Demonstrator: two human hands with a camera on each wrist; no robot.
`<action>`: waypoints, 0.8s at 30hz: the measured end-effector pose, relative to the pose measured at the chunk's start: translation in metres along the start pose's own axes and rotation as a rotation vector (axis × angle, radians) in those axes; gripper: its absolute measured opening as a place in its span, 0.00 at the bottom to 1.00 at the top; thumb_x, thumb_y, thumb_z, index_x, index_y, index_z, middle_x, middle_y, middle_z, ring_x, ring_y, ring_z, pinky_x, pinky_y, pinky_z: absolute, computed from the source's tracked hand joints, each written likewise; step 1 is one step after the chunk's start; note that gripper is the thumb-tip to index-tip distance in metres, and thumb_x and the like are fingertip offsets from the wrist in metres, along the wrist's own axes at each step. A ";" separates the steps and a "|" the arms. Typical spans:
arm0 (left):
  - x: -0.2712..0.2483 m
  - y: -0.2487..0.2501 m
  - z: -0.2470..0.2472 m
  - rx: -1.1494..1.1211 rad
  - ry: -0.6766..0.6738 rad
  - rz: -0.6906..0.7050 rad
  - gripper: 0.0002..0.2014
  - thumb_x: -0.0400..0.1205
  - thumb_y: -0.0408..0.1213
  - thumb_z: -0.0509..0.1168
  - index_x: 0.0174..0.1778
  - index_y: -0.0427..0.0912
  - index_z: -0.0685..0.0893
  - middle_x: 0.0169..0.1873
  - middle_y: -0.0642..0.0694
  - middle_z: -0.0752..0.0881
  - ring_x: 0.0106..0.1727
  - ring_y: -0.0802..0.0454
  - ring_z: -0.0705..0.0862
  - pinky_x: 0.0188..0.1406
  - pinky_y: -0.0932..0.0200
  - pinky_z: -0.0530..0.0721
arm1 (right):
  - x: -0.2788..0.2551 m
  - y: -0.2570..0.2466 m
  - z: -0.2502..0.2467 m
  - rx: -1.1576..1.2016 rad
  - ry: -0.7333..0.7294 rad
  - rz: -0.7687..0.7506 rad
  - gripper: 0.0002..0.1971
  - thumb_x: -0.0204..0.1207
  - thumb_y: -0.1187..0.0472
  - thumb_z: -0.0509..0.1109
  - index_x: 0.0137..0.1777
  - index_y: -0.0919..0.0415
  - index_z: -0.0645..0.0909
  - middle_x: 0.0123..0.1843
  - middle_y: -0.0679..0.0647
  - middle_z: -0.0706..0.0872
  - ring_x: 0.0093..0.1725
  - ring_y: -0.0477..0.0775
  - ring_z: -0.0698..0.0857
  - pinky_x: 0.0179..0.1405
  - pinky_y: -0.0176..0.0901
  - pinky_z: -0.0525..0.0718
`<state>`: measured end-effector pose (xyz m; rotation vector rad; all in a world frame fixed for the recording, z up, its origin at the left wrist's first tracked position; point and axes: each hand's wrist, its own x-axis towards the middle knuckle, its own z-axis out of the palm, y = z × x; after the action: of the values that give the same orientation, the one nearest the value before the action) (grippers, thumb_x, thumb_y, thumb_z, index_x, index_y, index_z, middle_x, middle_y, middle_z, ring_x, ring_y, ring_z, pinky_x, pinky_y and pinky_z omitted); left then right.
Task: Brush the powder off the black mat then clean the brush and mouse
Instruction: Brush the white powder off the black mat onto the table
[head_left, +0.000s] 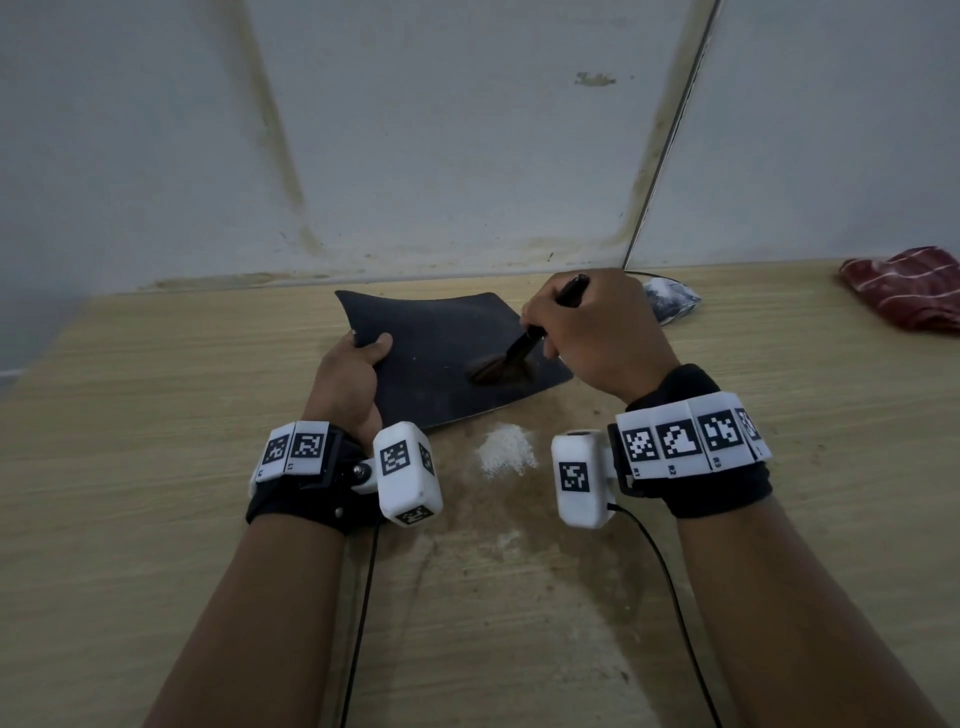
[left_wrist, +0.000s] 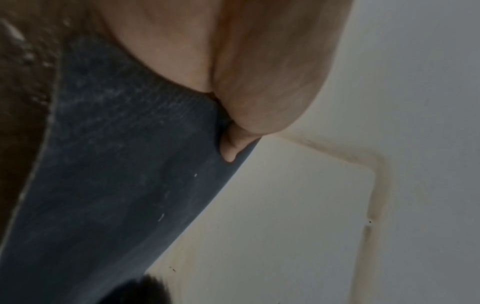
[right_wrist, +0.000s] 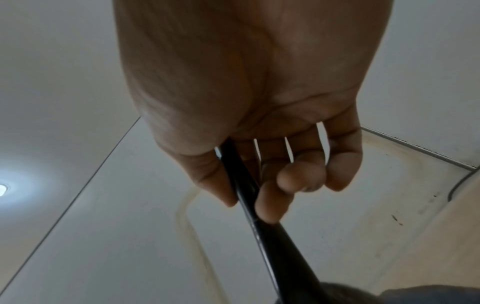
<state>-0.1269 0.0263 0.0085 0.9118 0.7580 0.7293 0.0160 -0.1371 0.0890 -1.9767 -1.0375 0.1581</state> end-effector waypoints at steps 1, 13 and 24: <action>0.001 0.001 0.000 0.013 0.015 -0.005 0.08 0.88 0.32 0.60 0.59 0.42 0.82 0.50 0.41 0.91 0.47 0.42 0.91 0.27 0.50 0.89 | 0.000 0.001 -0.001 -0.011 0.020 0.005 0.12 0.75 0.56 0.69 0.36 0.61 0.89 0.26 0.54 0.86 0.28 0.52 0.83 0.35 0.50 0.85; 0.005 0.000 0.004 0.026 0.043 -0.015 0.12 0.89 0.32 0.59 0.67 0.40 0.80 0.55 0.39 0.90 0.51 0.39 0.90 0.30 0.49 0.89 | 0.001 0.004 -0.001 0.147 -0.032 0.065 0.12 0.78 0.58 0.70 0.40 0.64 0.90 0.26 0.58 0.88 0.21 0.43 0.81 0.27 0.33 0.76; 0.006 0.005 0.003 0.040 0.035 -0.006 0.11 0.88 0.32 0.59 0.64 0.41 0.81 0.55 0.40 0.90 0.52 0.40 0.89 0.33 0.49 0.89 | 0.005 0.001 0.001 0.186 -0.077 0.059 0.11 0.78 0.58 0.71 0.39 0.63 0.90 0.26 0.58 0.88 0.24 0.46 0.83 0.34 0.40 0.81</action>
<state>-0.1219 0.0324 0.0131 0.9348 0.8083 0.7285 0.0196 -0.1331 0.0885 -1.8454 -0.9767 0.3531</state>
